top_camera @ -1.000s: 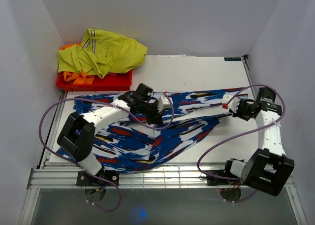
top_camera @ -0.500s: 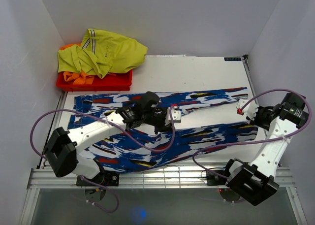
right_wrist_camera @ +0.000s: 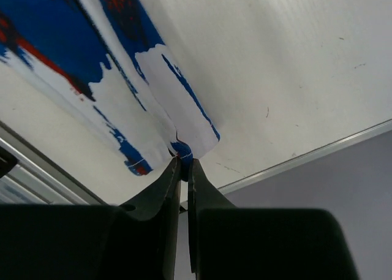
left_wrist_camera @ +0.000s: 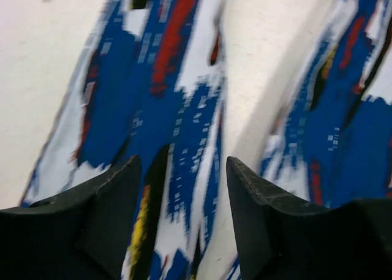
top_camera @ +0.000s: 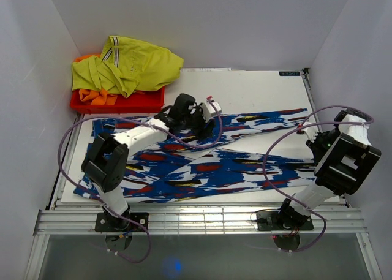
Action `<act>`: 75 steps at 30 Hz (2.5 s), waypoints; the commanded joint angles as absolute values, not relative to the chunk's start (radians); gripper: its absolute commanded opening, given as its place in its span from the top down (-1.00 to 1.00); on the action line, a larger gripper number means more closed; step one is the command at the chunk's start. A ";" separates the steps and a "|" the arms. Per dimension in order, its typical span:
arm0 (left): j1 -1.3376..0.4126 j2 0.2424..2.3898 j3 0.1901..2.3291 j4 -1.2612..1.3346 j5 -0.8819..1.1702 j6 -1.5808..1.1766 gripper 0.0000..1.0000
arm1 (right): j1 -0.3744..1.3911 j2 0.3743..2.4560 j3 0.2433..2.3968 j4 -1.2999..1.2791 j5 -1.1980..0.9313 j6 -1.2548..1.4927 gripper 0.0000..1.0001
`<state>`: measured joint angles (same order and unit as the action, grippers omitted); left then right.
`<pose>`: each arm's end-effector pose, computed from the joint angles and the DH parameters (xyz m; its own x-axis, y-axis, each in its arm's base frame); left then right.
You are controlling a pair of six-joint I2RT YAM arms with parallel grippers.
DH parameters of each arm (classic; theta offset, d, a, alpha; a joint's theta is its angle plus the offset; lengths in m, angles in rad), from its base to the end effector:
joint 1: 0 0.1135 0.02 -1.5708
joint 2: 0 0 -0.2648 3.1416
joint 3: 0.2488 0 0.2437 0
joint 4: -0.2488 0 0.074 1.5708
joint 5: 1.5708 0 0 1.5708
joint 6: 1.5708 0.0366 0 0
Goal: Fold and stack the trousers
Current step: Flatten the trousers out
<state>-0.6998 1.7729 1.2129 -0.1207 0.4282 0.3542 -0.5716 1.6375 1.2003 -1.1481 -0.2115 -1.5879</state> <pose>0.2874 -0.2619 0.2308 -0.1627 0.5495 -0.8195 0.9481 0.3172 0.0244 0.2358 -0.1425 0.2223 -0.5170 -0.8298 -0.2101 -0.8499 0.5268 0.0109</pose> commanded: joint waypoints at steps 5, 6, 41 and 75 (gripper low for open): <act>-0.540 1.317 1.079 -0.332 0.359 0.281 -0.42 | -0.520 1.661 1.138 -0.940 -0.075 -1.451 0.38; -0.519 1.274 1.054 -0.369 0.339 0.281 -0.40 | -0.517 1.660 1.147 -0.937 -0.086 -1.412 0.14; 0.535 1.401 0.733 -0.765 0.123 0.859 0.13 | -0.339 1.405 0.699 -0.935 0.040 -1.362 -0.27; -0.314 1.807 1.350 -0.621 0.531 0.423 -0.33 | -0.245 2.126 1.885 -0.704 -0.193 -0.735 -0.96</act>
